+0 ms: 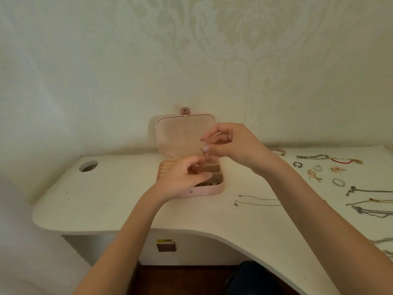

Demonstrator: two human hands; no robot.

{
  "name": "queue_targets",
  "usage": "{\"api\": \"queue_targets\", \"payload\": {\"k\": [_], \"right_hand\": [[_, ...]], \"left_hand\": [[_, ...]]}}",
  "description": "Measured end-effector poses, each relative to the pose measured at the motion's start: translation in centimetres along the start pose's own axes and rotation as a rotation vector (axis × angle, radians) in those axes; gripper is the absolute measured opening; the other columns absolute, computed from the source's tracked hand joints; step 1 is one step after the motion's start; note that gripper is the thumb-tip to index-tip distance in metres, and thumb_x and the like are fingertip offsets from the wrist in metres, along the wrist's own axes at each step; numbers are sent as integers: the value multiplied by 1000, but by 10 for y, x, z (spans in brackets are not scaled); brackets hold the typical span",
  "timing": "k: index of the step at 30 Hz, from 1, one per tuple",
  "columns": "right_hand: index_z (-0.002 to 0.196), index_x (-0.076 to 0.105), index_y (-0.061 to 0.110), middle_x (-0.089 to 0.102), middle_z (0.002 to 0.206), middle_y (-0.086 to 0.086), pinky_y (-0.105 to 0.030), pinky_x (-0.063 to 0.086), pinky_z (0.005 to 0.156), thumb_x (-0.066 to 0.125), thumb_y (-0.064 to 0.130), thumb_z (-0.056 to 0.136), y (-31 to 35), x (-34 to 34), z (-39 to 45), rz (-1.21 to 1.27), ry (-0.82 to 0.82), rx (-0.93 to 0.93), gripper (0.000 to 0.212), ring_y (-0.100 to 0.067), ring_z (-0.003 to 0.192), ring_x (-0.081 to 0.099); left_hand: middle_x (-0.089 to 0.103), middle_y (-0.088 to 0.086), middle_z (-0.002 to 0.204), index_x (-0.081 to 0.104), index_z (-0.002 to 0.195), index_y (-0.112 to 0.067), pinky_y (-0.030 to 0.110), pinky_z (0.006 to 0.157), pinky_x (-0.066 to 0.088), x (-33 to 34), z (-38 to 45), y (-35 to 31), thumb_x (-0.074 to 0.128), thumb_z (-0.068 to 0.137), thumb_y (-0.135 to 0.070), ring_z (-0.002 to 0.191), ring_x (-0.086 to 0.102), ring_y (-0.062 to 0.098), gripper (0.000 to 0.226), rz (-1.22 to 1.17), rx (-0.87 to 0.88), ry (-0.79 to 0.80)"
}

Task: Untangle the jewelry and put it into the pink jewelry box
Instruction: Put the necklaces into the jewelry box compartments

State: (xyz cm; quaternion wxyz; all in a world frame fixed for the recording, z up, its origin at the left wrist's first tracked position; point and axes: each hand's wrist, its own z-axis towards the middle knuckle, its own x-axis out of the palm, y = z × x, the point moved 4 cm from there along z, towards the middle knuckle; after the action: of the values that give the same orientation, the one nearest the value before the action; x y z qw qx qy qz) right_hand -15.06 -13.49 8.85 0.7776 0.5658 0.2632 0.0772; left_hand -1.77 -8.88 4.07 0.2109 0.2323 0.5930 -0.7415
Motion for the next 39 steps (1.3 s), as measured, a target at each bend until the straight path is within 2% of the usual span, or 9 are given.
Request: {"api": "queue_targets", "payload": {"k": [4,8,15,19,24,28,31,35,39], "right_hand": [[94,65,5,69,78,-15,-29,58,69,68,-4,80,8,-9,1,65,-86,-64,17,-17,66,64],[88,69,15,71,74,-4,-42,55,74,69,3,78,-14,-24,3,-275,-90,57,16,-16,67,60],[77,71,20,69,68,6,-11,40,50,71,4,75,-34,0,0,-496,123,113,16,7,49,52],[73,73,24,70,74,10,-14,35,51,75,11,73,-41,11,-3,-645,184,89,13,11,47,49],[75,74,13,58,49,21,-5,33,45,79,12,73,-23,-40,-19,-568,62,101,6,9,45,49],[75,74,19,69,75,7,-6,36,47,81,20,71,-36,-115,-59,-680,-29,261,8,4,52,52],[80,69,21,66,87,-2,-13,40,54,81,28,71,-62,-150,-96,-842,34,478,17,-9,68,55],[85,64,23,63,89,2,-23,41,69,82,32,68,-82,-163,-113,-878,107,619,27,-16,85,58],[75,65,24,61,77,7,-20,42,61,81,28,71,-93,-158,-111,-890,158,614,18,-9,70,55]], "left_hand": [[62,-18,78,69,89,-10,-2,66,34,3,-1,0,63,88,-12,66,52,-20,6,-8,-10,5],[71,-7,76,68,82,-16,20,68,45,-14,-4,19,61,88,-14,70,61,5,9,-55,-66,-56],[68,-13,69,70,74,-28,18,71,47,-19,-9,24,74,76,-15,68,62,3,13,260,11,-140],[68,-12,73,74,74,-24,25,73,49,-12,-6,19,75,75,-19,75,61,6,5,408,82,-87],[64,-15,79,74,79,-24,34,77,47,-10,-3,23,69,81,-24,82,58,11,6,383,189,-178],[69,-6,84,74,84,-16,23,76,42,15,-8,-1,67,82,-17,82,57,9,8,319,342,-316],[70,-4,82,74,82,-13,25,74,46,54,-7,-21,64,82,-17,80,59,9,11,243,429,-253],[70,-5,85,73,84,-16,28,77,44,109,-2,-36,64,82,-19,84,58,13,10,203,439,-190],[70,-3,87,72,88,-14,34,76,48,137,-3,-45,62,82,-16,85,59,17,12,222,479,-139]]}}
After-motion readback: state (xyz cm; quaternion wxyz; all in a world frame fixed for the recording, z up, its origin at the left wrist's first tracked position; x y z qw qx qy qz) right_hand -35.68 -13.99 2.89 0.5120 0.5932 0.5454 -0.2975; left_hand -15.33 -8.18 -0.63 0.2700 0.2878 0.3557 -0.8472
